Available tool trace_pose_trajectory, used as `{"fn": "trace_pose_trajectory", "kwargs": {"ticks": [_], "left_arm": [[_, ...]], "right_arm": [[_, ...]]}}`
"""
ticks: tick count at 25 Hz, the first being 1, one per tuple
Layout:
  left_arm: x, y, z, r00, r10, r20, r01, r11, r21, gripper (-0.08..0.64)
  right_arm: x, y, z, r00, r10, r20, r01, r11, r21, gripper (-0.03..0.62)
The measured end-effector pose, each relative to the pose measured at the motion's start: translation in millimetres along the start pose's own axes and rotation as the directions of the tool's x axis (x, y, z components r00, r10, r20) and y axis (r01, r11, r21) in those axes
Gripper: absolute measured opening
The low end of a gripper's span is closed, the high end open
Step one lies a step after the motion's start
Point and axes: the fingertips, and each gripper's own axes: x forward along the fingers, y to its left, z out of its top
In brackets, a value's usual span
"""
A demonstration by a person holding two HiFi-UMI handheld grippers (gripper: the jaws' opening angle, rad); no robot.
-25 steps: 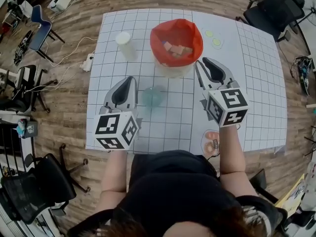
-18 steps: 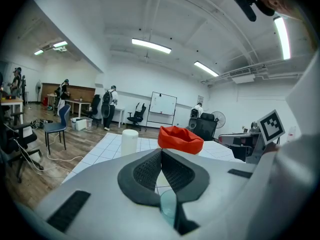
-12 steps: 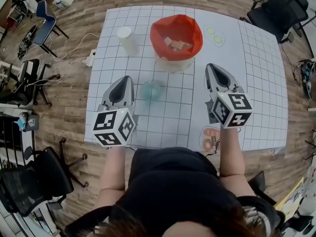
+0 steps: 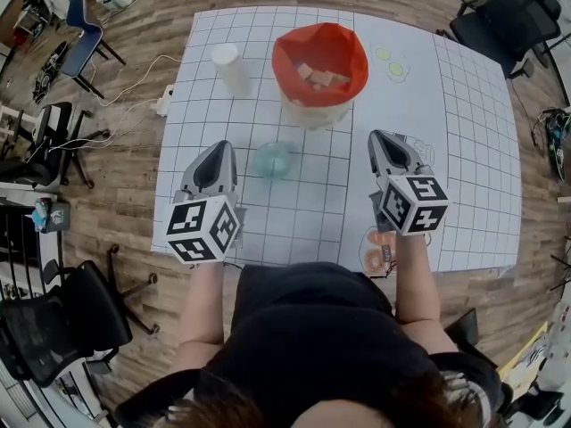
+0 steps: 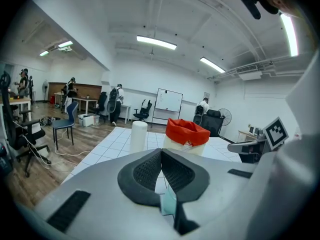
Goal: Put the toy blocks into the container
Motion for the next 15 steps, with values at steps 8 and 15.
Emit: {"fn": "trace_pose_trajectory", "kwargs": {"ticks": [8, 15], "left_arm": [[-1.6, 4.6, -14.9, 1.0, 0.003, -0.028, -0.003, 1.0, -0.028, 0.028], [-6.0, 8.5, -23.9, 0.999, 0.012, -0.042, -0.014, 0.999, -0.051, 0.027]], "right_arm": [[-0.7, 3.9, -10.5, 1.0, 0.017, -0.024, -0.017, 1.0, 0.012, 0.015], [-2.3, 7.0, -18.9, 0.999, 0.036, -0.035, -0.035, 0.999, 0.031, 0.015]]}}
